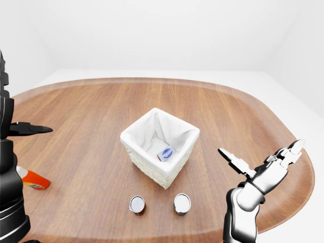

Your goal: Pick up the alphabet soup and the cream cheese box, and put them in the basket.

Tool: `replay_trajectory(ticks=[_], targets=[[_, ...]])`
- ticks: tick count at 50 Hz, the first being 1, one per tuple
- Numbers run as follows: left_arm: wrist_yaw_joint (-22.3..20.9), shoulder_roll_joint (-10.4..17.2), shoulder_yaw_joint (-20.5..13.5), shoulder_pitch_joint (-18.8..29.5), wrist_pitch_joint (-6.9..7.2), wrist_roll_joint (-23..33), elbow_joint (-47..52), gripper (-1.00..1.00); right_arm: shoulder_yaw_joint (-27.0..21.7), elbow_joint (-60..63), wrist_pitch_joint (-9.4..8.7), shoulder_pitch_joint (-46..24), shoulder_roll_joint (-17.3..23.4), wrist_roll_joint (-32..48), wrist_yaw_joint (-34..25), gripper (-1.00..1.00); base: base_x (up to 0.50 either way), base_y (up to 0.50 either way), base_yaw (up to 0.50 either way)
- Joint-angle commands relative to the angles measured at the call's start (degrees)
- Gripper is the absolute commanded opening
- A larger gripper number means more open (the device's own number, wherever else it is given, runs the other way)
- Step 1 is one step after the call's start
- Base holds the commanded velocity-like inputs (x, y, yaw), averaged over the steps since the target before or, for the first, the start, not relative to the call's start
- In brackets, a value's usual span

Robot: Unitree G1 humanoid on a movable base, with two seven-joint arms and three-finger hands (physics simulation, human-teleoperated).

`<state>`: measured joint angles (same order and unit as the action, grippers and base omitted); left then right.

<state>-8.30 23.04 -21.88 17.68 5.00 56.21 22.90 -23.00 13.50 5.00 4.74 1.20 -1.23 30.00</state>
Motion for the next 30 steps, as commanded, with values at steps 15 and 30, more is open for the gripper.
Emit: replay_trajectory(ticks=[15,30], targets=[[0.44,0.58,-0.67,-0.77,0.0,-1.36,0.27,1.0,0.03,-0.1,0.0,0.0,0.01,0.01,0.0,1.0,0.0,0.0,0.0],[-1.52,1.07,0.11,0.05,0.0,1.38,1.34,1.0,-0.03,0.53,0.0,0.18,-0.16,-0.32,0.0,1.0,0.0,0.0,0.0]])
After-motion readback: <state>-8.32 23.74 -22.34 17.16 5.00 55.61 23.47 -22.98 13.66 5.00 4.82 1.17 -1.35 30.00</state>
